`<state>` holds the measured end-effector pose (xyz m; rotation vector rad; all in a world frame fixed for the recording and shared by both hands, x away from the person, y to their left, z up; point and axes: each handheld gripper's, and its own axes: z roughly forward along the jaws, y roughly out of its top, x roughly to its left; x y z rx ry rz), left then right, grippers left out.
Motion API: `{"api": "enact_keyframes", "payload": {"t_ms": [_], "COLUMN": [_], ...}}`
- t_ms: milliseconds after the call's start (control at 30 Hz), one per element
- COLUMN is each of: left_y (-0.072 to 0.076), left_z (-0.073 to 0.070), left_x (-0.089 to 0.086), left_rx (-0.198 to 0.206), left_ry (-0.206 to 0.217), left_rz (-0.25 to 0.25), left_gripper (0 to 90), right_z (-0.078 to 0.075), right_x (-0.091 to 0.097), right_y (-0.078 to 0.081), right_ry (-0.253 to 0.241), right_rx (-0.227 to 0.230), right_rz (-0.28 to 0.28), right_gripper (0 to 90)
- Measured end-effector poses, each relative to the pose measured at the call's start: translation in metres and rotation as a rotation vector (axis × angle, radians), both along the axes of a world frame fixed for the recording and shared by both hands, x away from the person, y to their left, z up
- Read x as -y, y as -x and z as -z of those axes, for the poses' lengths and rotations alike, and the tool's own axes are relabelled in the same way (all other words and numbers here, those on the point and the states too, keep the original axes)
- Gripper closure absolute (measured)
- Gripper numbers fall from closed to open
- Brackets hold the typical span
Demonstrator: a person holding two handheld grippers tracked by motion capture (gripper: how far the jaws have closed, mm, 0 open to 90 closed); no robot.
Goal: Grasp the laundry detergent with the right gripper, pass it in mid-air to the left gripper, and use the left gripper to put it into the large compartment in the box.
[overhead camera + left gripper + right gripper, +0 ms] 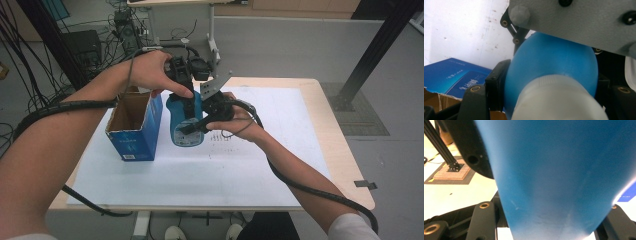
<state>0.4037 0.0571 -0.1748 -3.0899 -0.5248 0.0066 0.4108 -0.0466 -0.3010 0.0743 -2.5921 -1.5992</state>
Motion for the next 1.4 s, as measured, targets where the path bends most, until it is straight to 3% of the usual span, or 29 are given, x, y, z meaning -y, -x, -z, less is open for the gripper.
{"api": "enact_keyframes", "payload": {"t_ms": [133,167,233,300,767,800,833,1033,1067,1400], "left_y": [-0.0002,-0.0001,0.0002,0.0001,0.0002,0.0002,0.0002,0.0003,-0.0002,-0.0005], "left_z": [0.0005,0.001,0.0017,0.002,0.0009,0.0008,0.0008,0.0014,0.0014,0.0018], "left_x": [0.0005,0.0006,0.0005,0.0001,-0.0014,-0.0014,-0.0014,-0.0005,-0.0002,-0.0006], "left_rx": [-0.001,0.0,0.002,0.0,-0.009,-0.007,-0.007,-0.008,-0.011,-0.012], "left_ry": [-0.001,0.0,0.004,0.003,-0.002,-0.001,-0.001,0.0,-0.006,-0.006], "left_rz": [0.002,0.004,0.0,0.0,0.0,-0.001,-0.001,-0.006,-0.001,-0.004], "left_gripper": [34.4,34.4,34.4,34.5,34.8,34.7,34.8,34.8,34.8,34.9], "right_z": [0.0007,0.0003,0.0006,0.0018,0.0017,0.0008,0.0007,0.0009,0.002,0.0029], "right_x": [0.0004,0.0023,0.0025,0.0006,-0.0016,0.0001,0.0003,0.001,-0.0006,-0.0011], "right_y": [-0.0003,0.0022,0.0026,-0.0009,-0.0002,0.0023,0.0022,0.0018,-0.0009,-0.002], "right_ry": [-0.002,0.025,0.027,0.004,-0.001,0.024,0.023,0.025,-0.002,-0.004], "right_rx": [0.003,-0.029,-0.035,0.01,-0.01,-0.043,-0.044,-0.045,-0.01,-0.014], "right_rz": [-0.002,0.011,0.011,0.001,-0.011,-0.004,-0.003,-0.003,-0.013,-0.018], "right_gripper": [43.1,43.1,43.1,43.1,42.6,42.6,42.5,42.4,42.4,42.1]}}
